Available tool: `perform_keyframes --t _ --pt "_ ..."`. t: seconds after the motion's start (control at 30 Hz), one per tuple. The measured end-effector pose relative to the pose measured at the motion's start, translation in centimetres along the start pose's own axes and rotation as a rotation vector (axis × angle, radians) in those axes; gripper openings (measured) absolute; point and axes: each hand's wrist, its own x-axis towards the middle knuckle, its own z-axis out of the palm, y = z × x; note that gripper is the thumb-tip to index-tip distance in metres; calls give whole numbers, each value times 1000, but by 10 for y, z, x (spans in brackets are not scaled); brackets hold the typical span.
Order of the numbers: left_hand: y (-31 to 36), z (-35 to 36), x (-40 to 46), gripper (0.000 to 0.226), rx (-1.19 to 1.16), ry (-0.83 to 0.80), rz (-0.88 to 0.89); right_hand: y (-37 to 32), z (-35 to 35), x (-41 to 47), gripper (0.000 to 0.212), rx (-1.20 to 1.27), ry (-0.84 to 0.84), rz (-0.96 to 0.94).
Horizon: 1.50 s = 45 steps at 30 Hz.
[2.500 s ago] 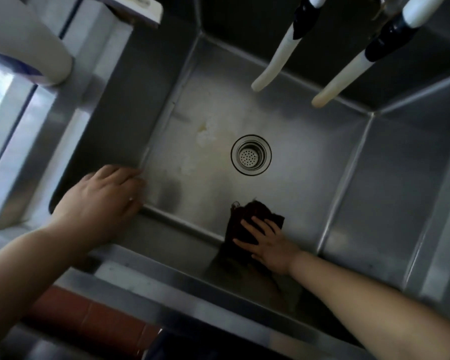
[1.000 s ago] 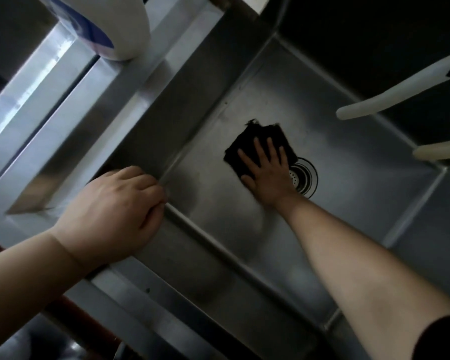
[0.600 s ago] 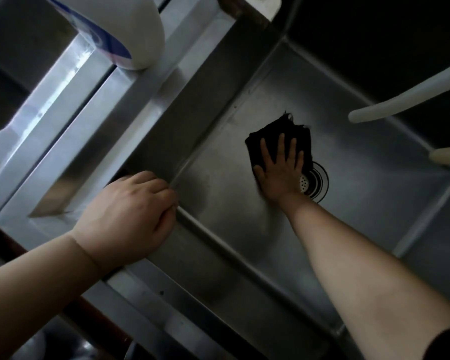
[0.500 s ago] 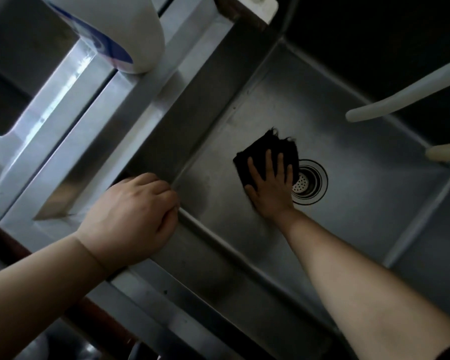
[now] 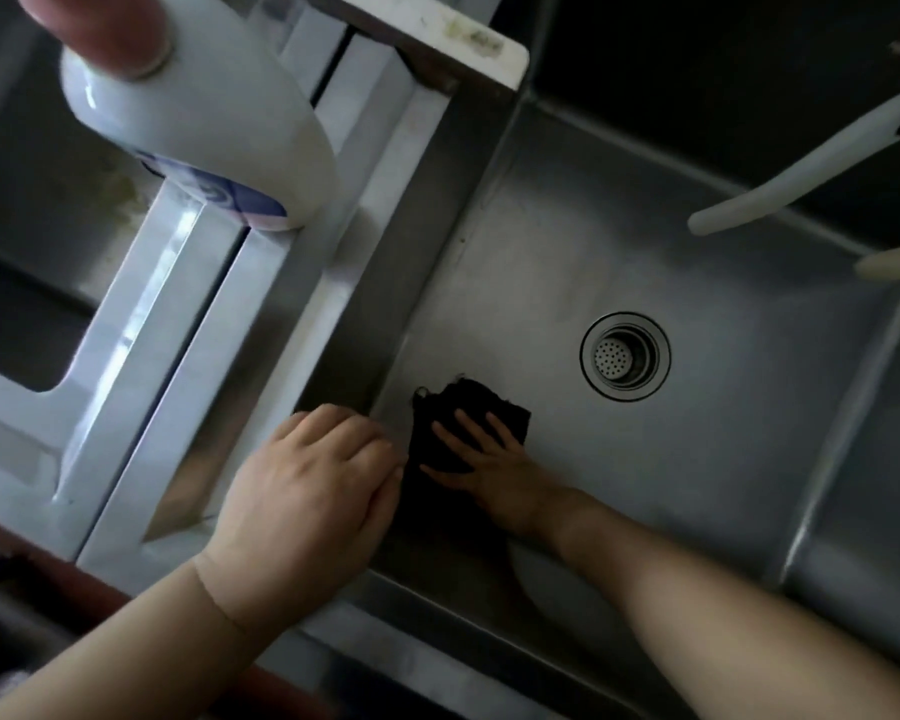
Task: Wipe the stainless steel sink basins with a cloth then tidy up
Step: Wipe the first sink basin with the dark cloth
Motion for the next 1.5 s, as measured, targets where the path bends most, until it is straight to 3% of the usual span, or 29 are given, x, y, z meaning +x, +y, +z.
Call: perform_keyframes --t 0.23,0.4,0.6,0.8,1.07,1.3,1.5 --pt "-44 -11 19 24 165 69 349 -21 -18 65 54 2 149 79" --pt "-46 -19 56 25 140 25 411 4 -34 67 52 1 233 68" --pt "-32 -21 102 23 151 10 505 52 -61 76 61 -16 270 245" --pt "-31 -16 137 28 235 8 442 97 -86 88 69 -32 304 397" --pt "-24 -8 174 8 360 -57 332 169 -137 106 58 25 336 545" --pt "-31 -2 188 16 404 -17 234 231 -181 124 58 63 395 674" --pt "-31 -1 190 18 423 -47 229 228 -186 140 59 137 533 823"
